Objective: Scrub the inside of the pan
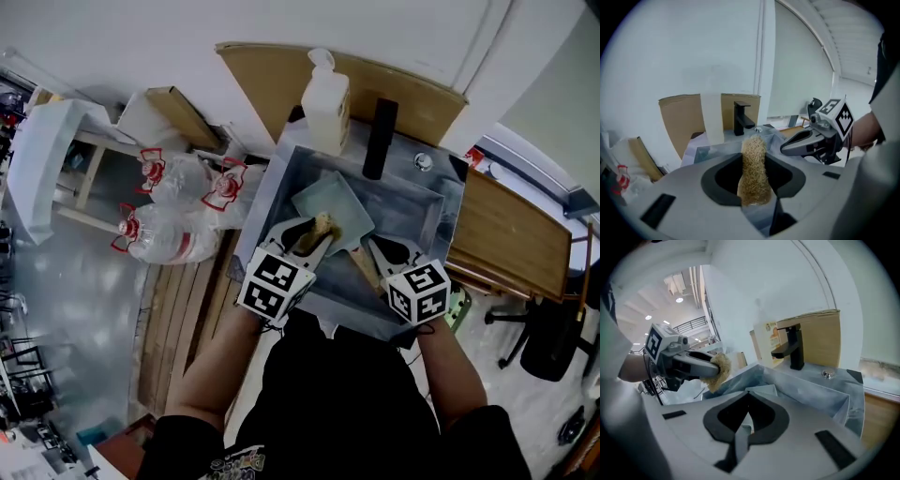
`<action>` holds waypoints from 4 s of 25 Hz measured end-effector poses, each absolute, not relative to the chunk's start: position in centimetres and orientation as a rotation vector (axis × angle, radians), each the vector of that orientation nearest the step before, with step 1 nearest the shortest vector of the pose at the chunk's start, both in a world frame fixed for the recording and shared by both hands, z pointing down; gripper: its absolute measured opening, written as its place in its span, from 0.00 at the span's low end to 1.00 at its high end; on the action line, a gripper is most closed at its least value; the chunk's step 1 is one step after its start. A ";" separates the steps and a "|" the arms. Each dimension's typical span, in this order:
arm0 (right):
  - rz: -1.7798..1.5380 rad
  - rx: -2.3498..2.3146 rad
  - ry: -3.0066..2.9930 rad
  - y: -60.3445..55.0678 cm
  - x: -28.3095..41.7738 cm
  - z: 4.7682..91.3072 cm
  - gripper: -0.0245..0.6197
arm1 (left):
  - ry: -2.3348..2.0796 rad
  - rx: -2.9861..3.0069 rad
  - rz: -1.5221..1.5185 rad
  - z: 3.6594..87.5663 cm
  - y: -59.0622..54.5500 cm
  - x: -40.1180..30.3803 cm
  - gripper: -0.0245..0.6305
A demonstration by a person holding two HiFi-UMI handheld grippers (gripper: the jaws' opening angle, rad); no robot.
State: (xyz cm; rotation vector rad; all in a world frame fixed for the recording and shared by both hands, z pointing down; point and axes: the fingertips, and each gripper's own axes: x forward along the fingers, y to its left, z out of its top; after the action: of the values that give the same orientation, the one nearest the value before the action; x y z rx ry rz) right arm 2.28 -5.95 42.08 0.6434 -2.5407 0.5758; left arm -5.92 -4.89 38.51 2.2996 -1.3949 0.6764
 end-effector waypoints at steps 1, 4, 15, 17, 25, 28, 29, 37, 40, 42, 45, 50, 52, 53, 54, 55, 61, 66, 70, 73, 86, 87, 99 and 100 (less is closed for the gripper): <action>0.574 0.633 -2.551 -5.8 2.2 41.7 0.05 | -1.404 2.286 0.636 38.1 -4.3 -5.8 0.25; 0.570 0.614 -2.576 -5.5 1.9 40.8 0.05 | -1.412 2.253 0.532 37.3 -2.3 -5.8 0.25; 0.543 0.662 -2.593 -2.6 0.8 38.7 0.05 | -1.413 2.200 0.333 36.9 4.7 -8.1 0.25; 0.548 0.689 -2.590 -1.5 0.5 38.4 0.05 | -1.392 2.217 0.329 36.9 5.8 -8.4 0.25; 0.536 0.819 -2.593 4.6 -0.8 36.7 0.05 | -1.302 2.323 0.330 35.4 11.1 -9.7 0.25; 0.519 0.870 -2.592 7.1 -1.1 36.2 0.05 | -1.278 2.374 0.328 34.8 13.1 -10.1 0.25; 0.515 0.888 -2.591 7.9 -1.2 36.1 0.05 | -1.267 2.392 0.327 34.6 13.8 -10.2 0.25; 0.523 1.012 -2.571 15.4 -1.1 35.8 0.05 | -1.160 2.470 0.334 34.0 20.1 -10.5 0.26; 0.528 1.049 -2.560 17.9 -0.7 35.9 0.05 | -1.126 2.500 0.350 34.0 22.1 -10.2 0.26; 0.533 1.070 -2.550 19.3 -0.2 35.9 0.05 | -1.101 2.512 0.349 34.0 23.1 -9.9 0.26; 0.534 1.097 -2.540 20.9 0.5 35.8 0.05 | -1.063 2.527 0.346 34.1 24.5 -9.1 0.26; 0.521 1.093 -2.528 23.0 1.1 35.7 0.05 | -1.024 2.536 0.354 34.3 26.3 -8.3 0.25; 0.512 1.079 -2.525 23.5 1.1 35.6 0.05 | -1.020 2.533 0.352 34.3 26.7 -8.1 0.25; 0.506 1.074 -2.525 23.6 1.2 35.5 0.05 | -1.020 2.534 0.351 34.3 26.7 -8.1 0.25; 0.500 1.071 -2.525 23.7 1.2 35.4 0.05 | -1.020 2.535 0.349 34.3 26.8 -8.1 0.25; 0.495 1.071 -2.526 23.7 1.3 35.4 0.05 | -1.022 2.536 0.348 34.3 26.7 -8.0 0.26; 0.493 1.061 -2.534 24.1 1.5 35.3 0.05 | -1.017 2.536 0.357 34.3 27.1 -7.4 0.26; 0.496 1.063 -2.539 24.1 1.5 35.3 0.05 | -1.013 2.541 0.353 34.0 26.9 -7.4 0.26; 0.499 1.078 -2.535 24.1 1.6 35.4 0.05 | -1.015 2.529 0.332 34.1 26.6 -7.7 0.26; 0.502 1.087 -2.533 24.3 1.6 35.4 0.05 | -1.018 2.521 0.324 34.3 26.7 -7.9 0.26; 0.492 1.083 -2.529 24.5 1.1 35.3 0.05 | -1.003 2.529 0.322 34.3 26.8 -8.2 0.26; 0.494 1.081 -2.529 24.6 1.0 35.3 0.05 | -1.003 2.527 0.322 34.3 26.8 -8.3 0.26; 0.491 1.082 -2.533 24.8 1.0 35.3 0.05 | -0.996 2.532 0.320 34.2 27.1 -8.1 0.26; 0.492 1.084 -2.533 24.8 1.0 35.3 0.05 | -0.996 2.533 0.319 34.2 27.1 -8.1 0.26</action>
State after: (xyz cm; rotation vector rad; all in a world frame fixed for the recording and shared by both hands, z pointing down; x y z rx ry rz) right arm 1.04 24.81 35.25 1.0837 -2.5328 0.4917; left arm -8.06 27.15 34.19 2.5334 -0.9956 0.3195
